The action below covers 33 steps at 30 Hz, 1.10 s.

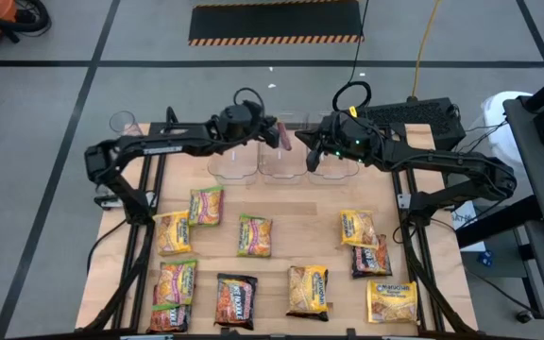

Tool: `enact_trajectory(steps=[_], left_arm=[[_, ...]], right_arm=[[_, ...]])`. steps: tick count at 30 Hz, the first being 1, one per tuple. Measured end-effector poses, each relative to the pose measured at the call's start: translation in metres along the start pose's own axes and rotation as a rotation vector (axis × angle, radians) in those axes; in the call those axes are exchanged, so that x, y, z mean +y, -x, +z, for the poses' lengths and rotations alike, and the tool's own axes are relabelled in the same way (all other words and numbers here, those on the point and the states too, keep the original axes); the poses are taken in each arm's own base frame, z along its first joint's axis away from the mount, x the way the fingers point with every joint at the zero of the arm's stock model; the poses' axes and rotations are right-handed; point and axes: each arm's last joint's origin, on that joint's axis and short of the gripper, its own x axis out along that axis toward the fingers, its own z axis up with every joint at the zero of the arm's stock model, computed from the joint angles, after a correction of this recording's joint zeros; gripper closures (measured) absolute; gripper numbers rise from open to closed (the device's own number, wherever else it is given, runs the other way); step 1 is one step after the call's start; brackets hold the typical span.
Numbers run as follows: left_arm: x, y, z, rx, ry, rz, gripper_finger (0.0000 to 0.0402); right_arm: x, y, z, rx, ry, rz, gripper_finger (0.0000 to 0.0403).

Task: Sort Maruchan noodles
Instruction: Put the green noodle pack into the center transparent bin

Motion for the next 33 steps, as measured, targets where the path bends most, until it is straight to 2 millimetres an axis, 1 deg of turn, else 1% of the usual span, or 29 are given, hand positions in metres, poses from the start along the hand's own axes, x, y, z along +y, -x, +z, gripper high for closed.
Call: enact_trajectory(steps=[5, 8, 19, 22, 25, 30, 33], left_arm=[[-0.001, -0.02, -0.012, 0.031, 0.009, 0.012, 0.0401], [-0.002, -0.027, -0.013, 0.037, 0.01, 0.015, 0.0401], [-0.01, -0.045, 0.006, -0.011, -0.014, 0.042, 0.0401], [-0.009, -0.045, 0.009, -0.016, -0.019, 0.05, 0.0401], [-0.007, -0.045, 0.01, -0.028, -0.022, 0.096, 0.0401], [-0.002, -0.046, 0.009, -0.019, 0.003, 0.134, 0.0401], [0.001, -0.046, 0.006, -0.006, 0.004, 0.196, 0.0401]], right_arm=[[0.0, 0.0, 0.0, 0.003, 0.0, 0.0, 0.0403], [0.0, 0.0, 0.0, 0.002, 0.0, 0.0, 0.0403], [0.0, 0.0, 0.0, 0.003, 0.003, 0.0, 0.0403], [0.0, 0.0, 0.0, 0.003, 0.003, 0.0, 0.0403], [0.0, 0.0, 0.0, 0.003, 0.003, 0.0, 0.0403], [-0.001, 0.0, 0.0, 0.0, 0.003, -0.024, 0.0403], [-0.001, 0.0, 0.0, -0.001, 0.003, -0.026, 0.0403]])
